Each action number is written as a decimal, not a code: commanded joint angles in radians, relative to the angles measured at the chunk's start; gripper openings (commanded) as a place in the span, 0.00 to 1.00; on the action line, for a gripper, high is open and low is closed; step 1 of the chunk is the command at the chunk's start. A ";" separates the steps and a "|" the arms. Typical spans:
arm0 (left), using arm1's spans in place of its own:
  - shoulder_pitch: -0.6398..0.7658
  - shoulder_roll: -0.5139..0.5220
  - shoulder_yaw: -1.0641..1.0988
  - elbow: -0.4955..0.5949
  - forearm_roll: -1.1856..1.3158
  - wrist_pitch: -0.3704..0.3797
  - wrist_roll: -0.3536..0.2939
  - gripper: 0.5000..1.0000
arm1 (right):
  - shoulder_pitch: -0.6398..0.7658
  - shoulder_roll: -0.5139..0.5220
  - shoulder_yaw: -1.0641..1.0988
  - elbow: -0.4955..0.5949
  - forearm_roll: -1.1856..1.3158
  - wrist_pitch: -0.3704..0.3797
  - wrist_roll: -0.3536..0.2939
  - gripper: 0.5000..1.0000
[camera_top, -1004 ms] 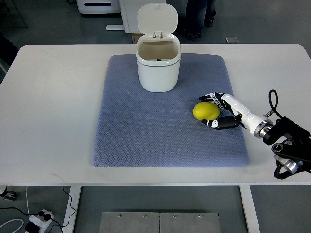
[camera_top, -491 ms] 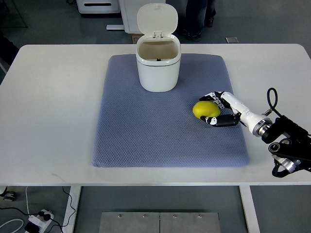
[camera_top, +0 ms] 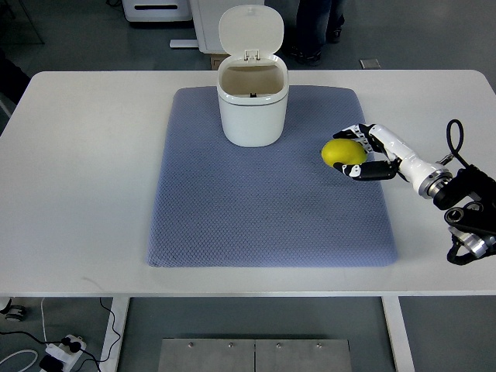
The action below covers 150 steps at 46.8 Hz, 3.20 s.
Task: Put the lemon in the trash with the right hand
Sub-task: 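Lift the lemon with the right hand and carry it farther away, then move the held lemon over the open white bin with the right hand, then open the right hand to drop the lemon into the bin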
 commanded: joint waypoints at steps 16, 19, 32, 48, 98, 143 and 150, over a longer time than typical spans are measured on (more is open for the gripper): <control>0.000 0.000 0.001 0.000 -0.001 0.000 0.000 1.00 | 0.156 -0.137 0.011 -0.002 0.120 0.120 0.013 0.15; 0.000 0.000 0.001 0.000 -0.001 0.000 0.000 1.00 | 0.170 -0.146 0.016 -0.002 0.136 0.135 0.013 0.15; 0.000 0.000 -0.001 0.000 0.001 0.000 0.000 1.00 | 0.195 -0.137 0.016 -0.002 0.148 0.140 0.002 0.15; 0.000 0.000 0.001 0.000 0.001 0.000 0.000 1.00 | 0.258 -0.017 0.013 -0.009 0.219 0.129 -0.030 0.15; 0.000 0.000 0.001 0.000 -0.001 0.000 0.000 1.00 | 0.330 0.491 0.004 -0.494 0.306 0.194 -0.125 0.17; 0.000 0.000 0.001 0.000 -0.001 0.000 0.000 1.00 | 0.325 0.514 0.013 -0.516 0.306 0.200 -0.145 0.99; 0.000 0.000 -0.001 0.000 0.001 0.000 0.000 1.00 | 0.327 0.506 0.013 -0.510 0.306 0.200 -0.145 0.99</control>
